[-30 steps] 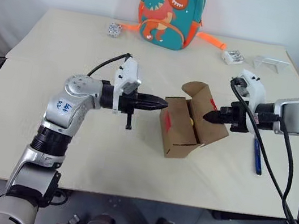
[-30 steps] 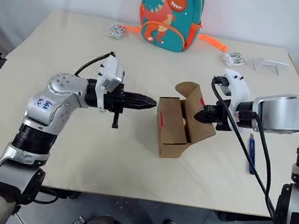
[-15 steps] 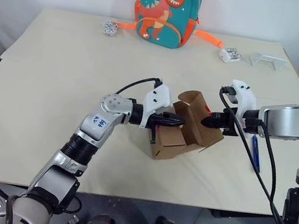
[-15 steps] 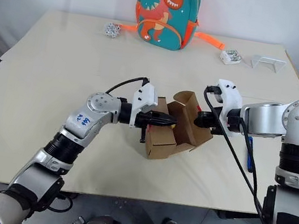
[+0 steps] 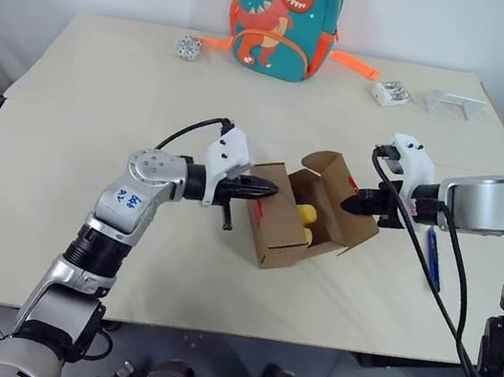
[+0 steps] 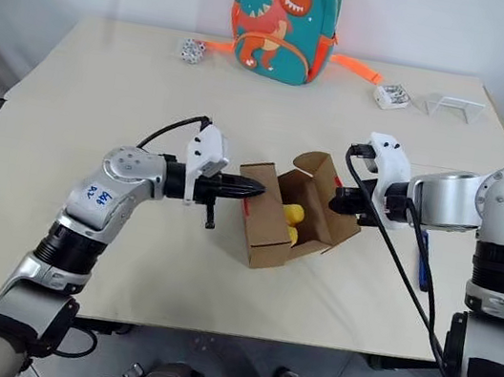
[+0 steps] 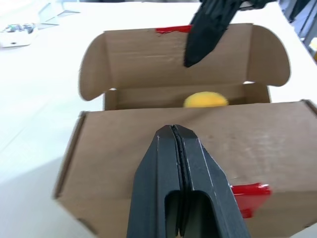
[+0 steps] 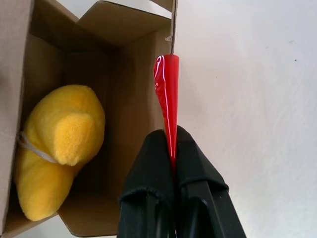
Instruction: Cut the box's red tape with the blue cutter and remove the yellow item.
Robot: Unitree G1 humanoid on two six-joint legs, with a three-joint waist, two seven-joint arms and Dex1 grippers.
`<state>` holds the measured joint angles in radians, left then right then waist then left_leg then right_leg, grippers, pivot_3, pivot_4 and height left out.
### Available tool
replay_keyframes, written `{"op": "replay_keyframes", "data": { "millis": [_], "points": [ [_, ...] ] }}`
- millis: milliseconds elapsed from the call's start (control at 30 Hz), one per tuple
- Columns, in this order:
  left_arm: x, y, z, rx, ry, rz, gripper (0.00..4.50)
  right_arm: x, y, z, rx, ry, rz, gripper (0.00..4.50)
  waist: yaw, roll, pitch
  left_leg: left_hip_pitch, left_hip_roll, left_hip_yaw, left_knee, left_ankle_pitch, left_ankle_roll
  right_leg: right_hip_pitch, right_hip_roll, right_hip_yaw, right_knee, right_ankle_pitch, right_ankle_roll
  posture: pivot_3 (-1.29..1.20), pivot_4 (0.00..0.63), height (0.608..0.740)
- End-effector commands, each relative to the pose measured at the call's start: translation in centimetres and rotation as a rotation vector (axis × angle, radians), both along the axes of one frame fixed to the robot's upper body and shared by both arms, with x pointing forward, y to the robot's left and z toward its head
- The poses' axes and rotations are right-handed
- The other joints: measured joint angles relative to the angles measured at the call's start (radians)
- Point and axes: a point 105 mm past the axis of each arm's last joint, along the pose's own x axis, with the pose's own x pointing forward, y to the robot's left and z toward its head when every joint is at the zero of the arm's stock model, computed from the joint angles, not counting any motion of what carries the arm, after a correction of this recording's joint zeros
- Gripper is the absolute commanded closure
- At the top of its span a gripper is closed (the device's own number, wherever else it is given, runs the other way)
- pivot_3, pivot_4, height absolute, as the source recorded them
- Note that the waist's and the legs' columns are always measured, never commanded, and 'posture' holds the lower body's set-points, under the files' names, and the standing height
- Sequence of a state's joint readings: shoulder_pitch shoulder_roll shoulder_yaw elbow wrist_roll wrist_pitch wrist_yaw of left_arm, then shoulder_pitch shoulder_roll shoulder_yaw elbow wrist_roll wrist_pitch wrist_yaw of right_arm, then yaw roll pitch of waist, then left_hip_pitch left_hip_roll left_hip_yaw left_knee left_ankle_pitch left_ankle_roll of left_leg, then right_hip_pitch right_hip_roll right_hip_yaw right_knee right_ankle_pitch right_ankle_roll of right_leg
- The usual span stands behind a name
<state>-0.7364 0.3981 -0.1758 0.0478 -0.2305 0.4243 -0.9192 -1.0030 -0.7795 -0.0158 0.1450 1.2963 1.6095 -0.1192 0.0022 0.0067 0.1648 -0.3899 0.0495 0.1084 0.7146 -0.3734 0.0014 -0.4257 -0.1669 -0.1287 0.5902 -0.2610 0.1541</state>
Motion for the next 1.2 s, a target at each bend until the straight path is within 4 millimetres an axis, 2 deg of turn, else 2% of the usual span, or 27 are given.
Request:
{"op": "replay_keyframes", "data": {
  "millis": [33,133,433,700,1033,1200],
  "points": [
    [-0.6,-1.1,-0.5,-0.005,0.015,-0.025,4.50,-0.1,0.1,1.4,0.003,-0.054,0.015,4.49,0.000,0.000,0.000,0.000,0.000,0.000,0.000,0.000,0.000,0.000,0.000,0.000,0.000,0.000,0.000,0.00,0.150,0.740],
    [-0.5,-1.0,-1.2,0.018,0.030,-0.014,4.50,-0.1,0.3,1.6,0.009,-0.057,0.021,4.49,-0.002,0.000,0.000,0.000,0.000,0.000,0.000,0.000,0.000,0.000,0.000,0.000,0.000,0.000,0.000,0.00,0.150,0.740],
    [-0.6,2.2,-4.7,0.134,0.091,0.080,4.50,0.1,0.0,3.5,0.013,-0.082,0.027,4.49,-0.003,0.000,0.000,0.002,0.000,0.001,0.000,0.000,0.000,0.000,0.000,0.001,0.001,0.000,0.000,0.00,0.150,0.740],
    [-0.5,3.8,-6.3,0.108,0.150,0.149,4.50,-0.3,-0.2,4.8,0.004,-0.090,0.048,4.49,0.001,0.001,-0.001,0.003,0.000,0.001,0.002,0.000,0.000,0.002,0.000,0.003,0.001,0.000,0.000,0.00,0.150,0.740],
    [-0.9,4.9,-7.4,0.129,0.199,0.179,4.50,-0.9,-0.9,4.0,-0.006,-0.062,0.044,4.49,0.025,0.001,-0.001,0.003,0.000,0.001,0.003,0.000,0.000,0.003,0.000,0.003,0.001,0.000,-0.001,0.00,0.150,0.740],
    [-1.2,5.0,-7.5,0.133,0.212,0.176,4.50,-1.1,-0.4,3.4,-0.019,-0.066,0.062,4.49,0.026,0.001,-0.002,0.004,0.000,0.001,0.004,0.000,0.001,0.004,0.000,0.003,0.001,0.001,-0.001,0.00,0.150,0.740]
  ]
}}
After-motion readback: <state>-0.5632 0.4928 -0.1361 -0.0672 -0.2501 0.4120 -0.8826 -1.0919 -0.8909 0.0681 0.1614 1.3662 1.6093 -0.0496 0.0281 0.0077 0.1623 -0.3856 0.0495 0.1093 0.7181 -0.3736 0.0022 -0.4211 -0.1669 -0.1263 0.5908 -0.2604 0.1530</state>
